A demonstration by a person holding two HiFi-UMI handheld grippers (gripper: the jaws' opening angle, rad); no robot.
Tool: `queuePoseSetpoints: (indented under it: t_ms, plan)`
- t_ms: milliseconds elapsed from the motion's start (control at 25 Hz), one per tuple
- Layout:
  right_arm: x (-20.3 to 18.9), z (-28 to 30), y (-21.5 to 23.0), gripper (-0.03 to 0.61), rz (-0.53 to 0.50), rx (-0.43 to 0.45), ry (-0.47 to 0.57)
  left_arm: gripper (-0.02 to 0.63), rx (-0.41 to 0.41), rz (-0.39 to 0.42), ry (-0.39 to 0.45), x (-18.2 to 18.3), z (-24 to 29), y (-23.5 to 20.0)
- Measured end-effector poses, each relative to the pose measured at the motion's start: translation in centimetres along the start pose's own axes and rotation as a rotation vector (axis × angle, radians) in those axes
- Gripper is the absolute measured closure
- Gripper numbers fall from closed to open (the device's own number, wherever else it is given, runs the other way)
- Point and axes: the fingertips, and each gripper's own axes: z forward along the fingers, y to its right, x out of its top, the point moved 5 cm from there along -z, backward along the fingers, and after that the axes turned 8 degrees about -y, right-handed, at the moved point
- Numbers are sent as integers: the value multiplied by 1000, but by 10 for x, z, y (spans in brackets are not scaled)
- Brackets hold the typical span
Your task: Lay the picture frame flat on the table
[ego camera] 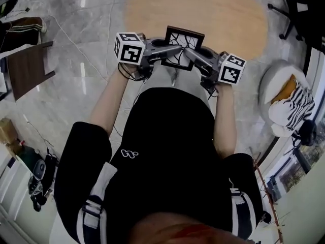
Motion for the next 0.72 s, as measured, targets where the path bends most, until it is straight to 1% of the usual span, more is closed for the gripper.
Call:
queuePoseSetpoints:
  t_ms: [200, 280, 400, 480, 560, 720]
  plan:
    - [-12, 3, 52, 541, 85, 0, -39, 578, 17, -106, 14, -13, 14, -49]
    - [-22, 8, 82, 541, 114, 1, -57, 571, 31, -163, 35, -25, 21, -79]
    - [-48, 17, 165, 541, 161, -13, -84, 566, 31, -252, 59, -54, 41, -163]
    - [-67, 22, 215, 541, 191, -14, -91, 563, 36, -281, 51, -72, 54, -212]
    - [-78, 22, 232, 541, 217, -5, -84, 563, 48, -293, 33, -80, 60, -227]
    - [-84, 19, 232, 541, 237, -14, -63, 561, 50, -290, 6, -84, 64, -226]
